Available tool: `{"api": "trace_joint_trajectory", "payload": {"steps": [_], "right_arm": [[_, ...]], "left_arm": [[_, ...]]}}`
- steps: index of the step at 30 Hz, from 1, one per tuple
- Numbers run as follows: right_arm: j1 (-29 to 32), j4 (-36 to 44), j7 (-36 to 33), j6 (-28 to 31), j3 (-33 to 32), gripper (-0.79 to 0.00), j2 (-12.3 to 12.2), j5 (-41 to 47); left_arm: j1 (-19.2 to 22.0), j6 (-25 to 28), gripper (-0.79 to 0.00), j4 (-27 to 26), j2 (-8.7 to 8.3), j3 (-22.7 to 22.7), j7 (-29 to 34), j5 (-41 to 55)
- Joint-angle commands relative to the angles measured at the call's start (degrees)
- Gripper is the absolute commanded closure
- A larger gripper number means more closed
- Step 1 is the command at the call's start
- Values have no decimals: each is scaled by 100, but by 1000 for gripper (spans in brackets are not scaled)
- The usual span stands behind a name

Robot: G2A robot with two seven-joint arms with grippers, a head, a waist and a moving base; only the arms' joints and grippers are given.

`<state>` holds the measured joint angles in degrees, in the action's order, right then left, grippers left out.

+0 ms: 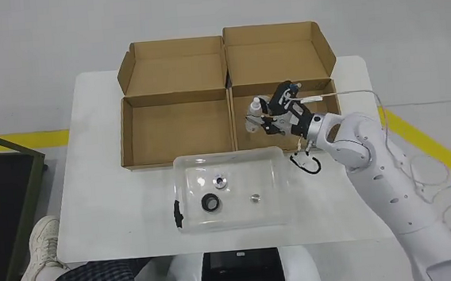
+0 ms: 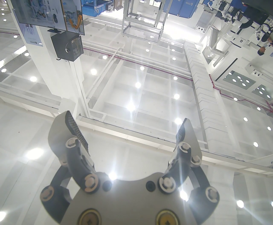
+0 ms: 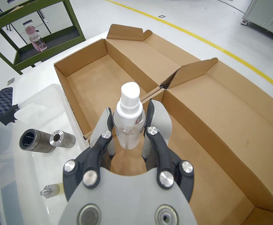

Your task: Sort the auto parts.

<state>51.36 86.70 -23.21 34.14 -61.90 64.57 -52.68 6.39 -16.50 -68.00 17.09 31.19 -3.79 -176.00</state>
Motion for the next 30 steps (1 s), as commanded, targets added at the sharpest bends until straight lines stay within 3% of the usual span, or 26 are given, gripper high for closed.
{"api": "trace_joint_trajectory", "payload": {"steps": [1,17,20,22,24,25,30], "right_arm": [[-51,-92,-10,-41,70,0,21,5],[-284,-421,-302,-720,581,0,190,-272],[-263,-444,-268,-745,613,-148,206,-305],[-239,-432,-255,-747,622,-311,210,-335],[-208,-412,-236,-751,614,-668,211,-367],[-192,-397,-224,-746,605,-760,210,-380],[-95,-238,-183,-777,543,-785,195,-545]], "left_arm": [[0,0,-785,0,0,0,0,0],[0,0,-785,0,0,0,0,0],[0,0,-785,0,0,0,0,0],[0,0,-785,0,0,0,0,0],[0,0,-785,0,0,0,0,0],[0,0,-785,0,0,0,0,0],[0,0,-785,0,0,0,0,0]]}}
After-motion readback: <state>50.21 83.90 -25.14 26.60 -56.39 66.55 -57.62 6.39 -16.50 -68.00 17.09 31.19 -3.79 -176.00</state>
